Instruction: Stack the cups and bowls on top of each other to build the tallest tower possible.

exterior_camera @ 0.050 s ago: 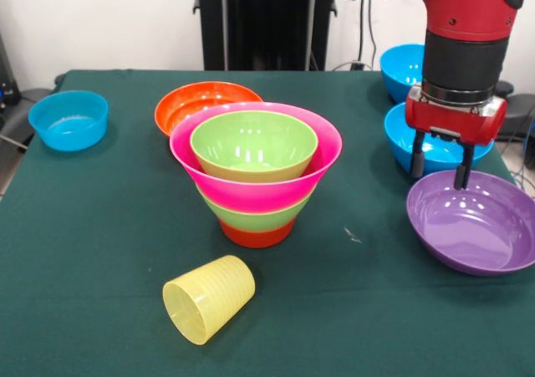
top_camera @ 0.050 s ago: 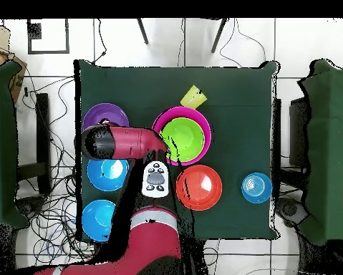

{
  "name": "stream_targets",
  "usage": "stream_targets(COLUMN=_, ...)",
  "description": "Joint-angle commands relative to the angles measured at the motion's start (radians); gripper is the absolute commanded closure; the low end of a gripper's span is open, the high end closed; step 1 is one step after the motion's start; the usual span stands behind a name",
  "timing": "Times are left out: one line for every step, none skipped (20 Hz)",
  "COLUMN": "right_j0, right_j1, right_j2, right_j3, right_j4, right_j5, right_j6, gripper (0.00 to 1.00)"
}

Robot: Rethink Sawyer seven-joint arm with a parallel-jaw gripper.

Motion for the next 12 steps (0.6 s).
stream_targets(right_j0=0.002, right_j1=0.032, right_j2=0.107, right_j3=0.055, right_j4=0.018, right_j5=0.080, right_j6=0.065, gripper=0.00)
stream_targets(right_j0=0.001, right_j1=0.033, right_j2=0.108, right_j3=0.056, right_j4=0.018, right_j5=0.080, right_j6=0.065, gripper=0.00)
stream_targets(right_j0=0.001, right_j1=0.032, right_j2=0.107, right_j3=0.058, right_j4=0.017, right_j5=0.081, right_j6=0.064, gripper=0.00)
stream_targets(right_j0=0.004, right_j1=0.034, right_j2=0.099, right_j3=0.056, right_j4=0.014, right_j5=0.084, right_j6=0.066, gripper=0.00)
stream_targets(right_j0=0.008, right_j1=0.036, right_j2=0.094, right_j3=0.058, right_j4=0.012, right_j5=0.080, right_j6=0.070, gripper=0.00)
stream_targets(right_j0=0.010, right_j1=0.040, right_j2=0.089, right_j3=0.058, right_j4=0.011, right_j5=0.075, right_j6=0.073, gripper=0.00)
stream_targets(right_j0=0.011, right_j1=0.040, right_j2=0.087, right_j3=0.060, right_j4=0.008, right_j5=0.074, right_j6=0.073, gripper=0.00)
stream_targets(right_j0=0.013, right_j1=0.040, right_j2=0.085, right_j3=0.062, right_j4=0.006, right_j5=0.073, right_j6=0.073, gripper=0.00)
stream_targets(right_j0=0.018, right_j1=0.039, right_j2=0.078, right_j3=0.061, right_j4=0.004, right_j5=0.075, right_j6=0.074, gripper=0.00)
stream_targets(right_j0=0.023, right_j1=0.039, right_j2=0.072, right_j3=0.060, right_j4=0.001, right_j5=0.077, right_j6=0.076, gripper=0.00)
stream_targets(right_j0=0.033, right_j1=0.039, right_j2=0.058, right_j3=0.054, right_j4=-0.001, right_j5=0.076, right_j6=0.084, gripper=0.00)
stream_targets(right_j0=0.041, right_j1=0.039, right_j2=0.046, right_j3=0.051, right_j4=-0.006, right_j5=0.083, right_j6=0.084, gripper=0.00)
